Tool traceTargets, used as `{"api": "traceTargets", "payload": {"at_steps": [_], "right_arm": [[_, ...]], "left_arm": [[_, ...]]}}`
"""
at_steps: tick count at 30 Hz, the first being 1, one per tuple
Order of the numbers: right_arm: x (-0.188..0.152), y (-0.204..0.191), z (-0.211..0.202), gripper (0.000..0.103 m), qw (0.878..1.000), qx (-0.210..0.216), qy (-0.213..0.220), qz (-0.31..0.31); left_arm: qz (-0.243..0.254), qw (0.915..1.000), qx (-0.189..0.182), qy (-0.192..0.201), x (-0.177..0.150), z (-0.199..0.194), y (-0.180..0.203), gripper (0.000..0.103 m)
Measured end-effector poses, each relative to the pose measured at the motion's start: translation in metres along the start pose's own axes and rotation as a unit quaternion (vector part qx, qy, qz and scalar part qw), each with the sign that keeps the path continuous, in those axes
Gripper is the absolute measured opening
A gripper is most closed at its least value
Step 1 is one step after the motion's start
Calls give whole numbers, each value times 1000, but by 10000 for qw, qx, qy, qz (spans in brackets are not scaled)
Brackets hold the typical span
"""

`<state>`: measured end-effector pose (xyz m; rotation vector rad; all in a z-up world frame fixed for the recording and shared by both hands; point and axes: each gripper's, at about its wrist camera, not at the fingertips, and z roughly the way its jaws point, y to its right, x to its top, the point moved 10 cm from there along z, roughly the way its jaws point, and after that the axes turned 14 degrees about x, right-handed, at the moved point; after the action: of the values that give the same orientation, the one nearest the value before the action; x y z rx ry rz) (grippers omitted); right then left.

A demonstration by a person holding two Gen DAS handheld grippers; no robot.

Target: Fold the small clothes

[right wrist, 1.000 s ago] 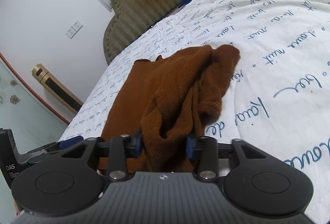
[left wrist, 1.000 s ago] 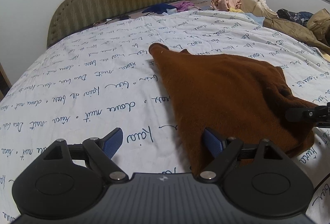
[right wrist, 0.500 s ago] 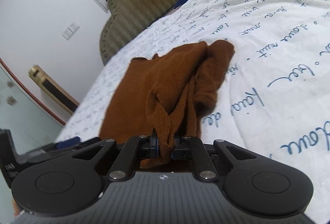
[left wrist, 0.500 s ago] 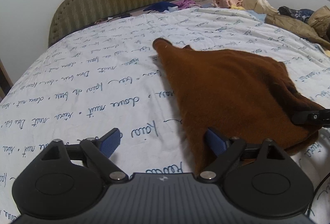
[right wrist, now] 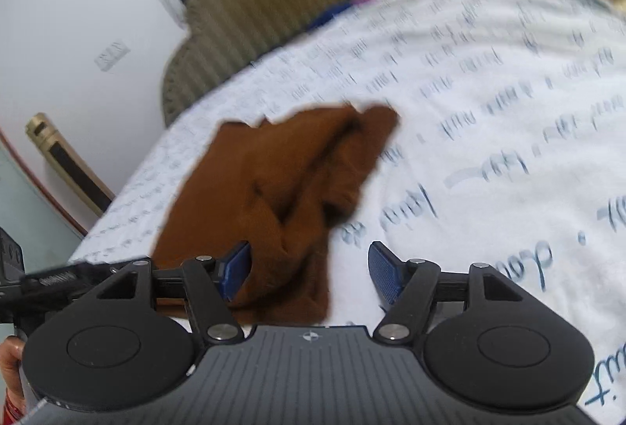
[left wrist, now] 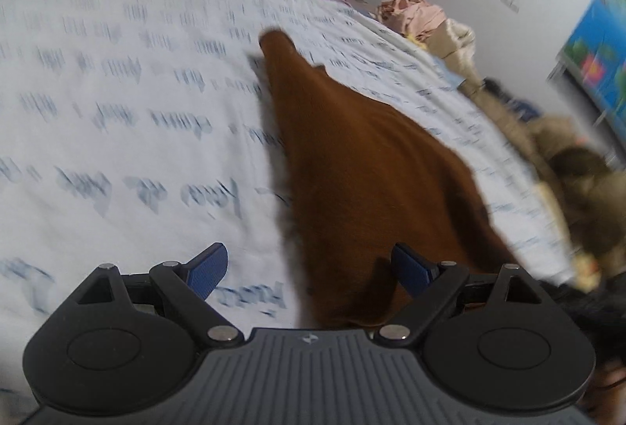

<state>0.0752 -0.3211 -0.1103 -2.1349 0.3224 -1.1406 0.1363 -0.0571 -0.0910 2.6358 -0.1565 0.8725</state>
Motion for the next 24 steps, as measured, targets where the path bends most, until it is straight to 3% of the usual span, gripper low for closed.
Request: {"api": "traceTargets", "payload": {"at_steps": [3,6,7,8,9,10,13,20,24], "right_arm": [[-3,2,11,66,9992,322,-70,223],[-5,-5,30,50,9965,684,-194,432],[-5,-5,38,43,9959,717,-221,507],[-5,-5,44,34,9958,710,-219,528],[-5,-4,48,30,9955,718,-199,581],[-4,-3,50,26,9944,772,-175,704],[-7,-7,45,23,9931,891,-124,752],[-18,-21,26,21,9925,1064,-147,590],[-23,-16,25,26,9960,750,-264,400]], "left_arm": [[-225,9991,-345,-34,2,8,6,91],[-364,9951,-892,-225,4,16,20,86],[-391,9931,-1056,-315,3,18,24,67],[-392,9919,-1117,-461,-1,23,27,55],[-385,9925,-1015,-562,-4,28,27,33],[-350,9937,-916,-541,-7,30,26,24],[-306,9951,-894,-287,-10,20,25,17],[418,9985,-338,114,-24,-16,33,15],[926,9947,239,375,-26,-19,43,21]]}}
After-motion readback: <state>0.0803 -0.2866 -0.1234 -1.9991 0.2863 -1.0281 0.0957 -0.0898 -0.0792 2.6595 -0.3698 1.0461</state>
